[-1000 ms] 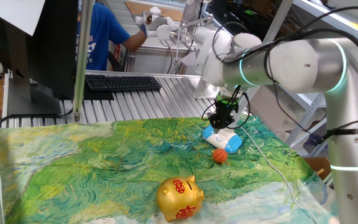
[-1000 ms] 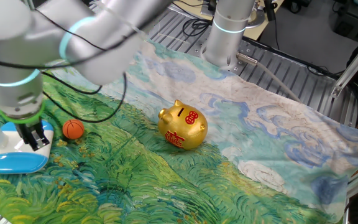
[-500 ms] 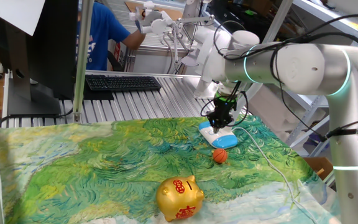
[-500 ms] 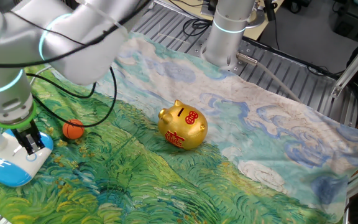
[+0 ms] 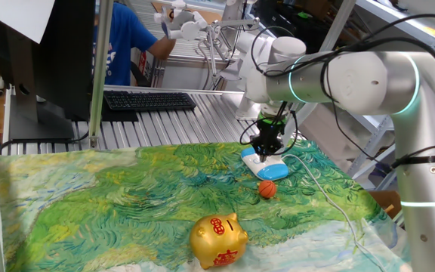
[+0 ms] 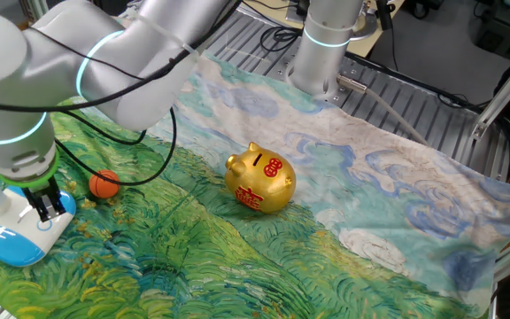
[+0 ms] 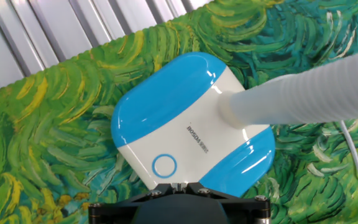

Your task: Turn on the desk lamp by pressing the button

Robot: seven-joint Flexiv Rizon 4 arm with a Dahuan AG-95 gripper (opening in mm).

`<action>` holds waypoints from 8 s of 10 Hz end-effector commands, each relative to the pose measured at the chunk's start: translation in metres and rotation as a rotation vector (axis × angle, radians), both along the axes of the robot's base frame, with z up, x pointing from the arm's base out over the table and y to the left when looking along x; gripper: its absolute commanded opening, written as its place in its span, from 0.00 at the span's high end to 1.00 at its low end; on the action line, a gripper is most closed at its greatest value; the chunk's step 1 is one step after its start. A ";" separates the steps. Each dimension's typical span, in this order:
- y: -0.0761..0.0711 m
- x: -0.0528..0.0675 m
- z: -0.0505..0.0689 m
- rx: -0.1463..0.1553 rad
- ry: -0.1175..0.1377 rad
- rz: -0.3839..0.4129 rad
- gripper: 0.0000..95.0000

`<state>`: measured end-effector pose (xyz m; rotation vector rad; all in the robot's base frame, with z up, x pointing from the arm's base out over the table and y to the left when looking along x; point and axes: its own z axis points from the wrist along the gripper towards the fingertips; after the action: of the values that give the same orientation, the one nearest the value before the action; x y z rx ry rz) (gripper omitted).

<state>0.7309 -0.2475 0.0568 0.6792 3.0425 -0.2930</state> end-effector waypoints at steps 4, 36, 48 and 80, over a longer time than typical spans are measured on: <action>0.003 0.003 -0.002 0.008 -0.004 -0.012 1.00; 0.024 0.012 -0.016 -0.165 -0.081 -0.018 1.00; 0.010 0.021 -0.015 -0.215 -0.084 0.061 1.00; 0.003 0.027 -0.024 -0.194 -0.080 0.061 1.00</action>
<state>0.7575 -0.2440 0.0350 0.5696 2.9008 -0.5389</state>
